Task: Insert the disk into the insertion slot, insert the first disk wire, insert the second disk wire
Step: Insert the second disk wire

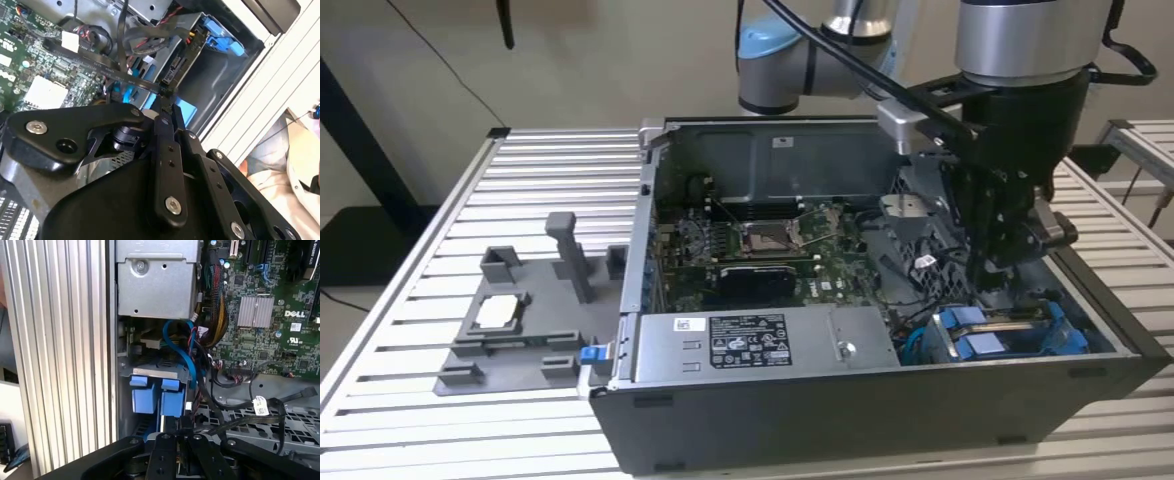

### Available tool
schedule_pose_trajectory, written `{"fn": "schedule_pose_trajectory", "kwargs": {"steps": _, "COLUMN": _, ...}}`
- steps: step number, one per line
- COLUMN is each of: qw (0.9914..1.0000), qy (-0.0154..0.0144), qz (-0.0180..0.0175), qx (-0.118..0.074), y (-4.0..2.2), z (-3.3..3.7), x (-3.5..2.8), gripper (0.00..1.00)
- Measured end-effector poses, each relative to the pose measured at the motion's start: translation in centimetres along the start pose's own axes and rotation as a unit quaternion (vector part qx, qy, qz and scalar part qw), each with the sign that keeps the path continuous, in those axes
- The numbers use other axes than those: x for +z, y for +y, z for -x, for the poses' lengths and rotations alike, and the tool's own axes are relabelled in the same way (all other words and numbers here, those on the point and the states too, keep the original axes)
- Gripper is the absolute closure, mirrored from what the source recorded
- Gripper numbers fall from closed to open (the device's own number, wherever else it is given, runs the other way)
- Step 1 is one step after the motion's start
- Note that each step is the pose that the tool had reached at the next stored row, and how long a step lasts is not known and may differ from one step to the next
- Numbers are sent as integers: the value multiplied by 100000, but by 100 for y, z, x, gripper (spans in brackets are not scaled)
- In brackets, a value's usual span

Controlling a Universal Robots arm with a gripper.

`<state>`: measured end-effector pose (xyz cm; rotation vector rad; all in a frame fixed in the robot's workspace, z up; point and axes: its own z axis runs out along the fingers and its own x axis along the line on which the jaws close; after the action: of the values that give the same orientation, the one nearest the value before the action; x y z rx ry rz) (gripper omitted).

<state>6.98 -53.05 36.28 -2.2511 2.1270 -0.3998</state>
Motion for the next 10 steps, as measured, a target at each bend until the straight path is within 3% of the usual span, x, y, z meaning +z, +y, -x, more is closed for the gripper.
{"fn": "schedule_pose_trajectory", "kwargs": {"steps": 2, "qw": 100000, "qy": 12, "qz": 7, "qx": 16, "y": -5, "z": 0, "x": 5, "gripper": 84}}
{"fn": "schedule_pose_trajectory", "kwargs": {"steps": 3, "qw": 100000, "qy": -288, "qz": 2, "qx": 99, "y": -8, "z": -1, "x": 7, "gripper": 84}}
{"fn": "schedule_pose_trajectory", "kwargs": {"steps": 7, "qw": 99925, "qy": -3774, "qz": -136, "qx": 829, "y": -8, "z": -5, "x": 9, "gripper": 84}}
{"fn": "schedule_pose_trajectory", "kwargs": {"steps": 8, "qw": 99906, "qy": -4244, "qz": -105, "qx": 917, "y": -11, "z": -9, "x": 11, "gripper": 84}}
{"fn": "schedule_pose_trajectory", "kwargs": {"steps": 10, "qw": 99893, "qy": -4511, "qz": 366, "qx": 908, "y": -17, "z": -23, "x": 15, "gripper": 84}}
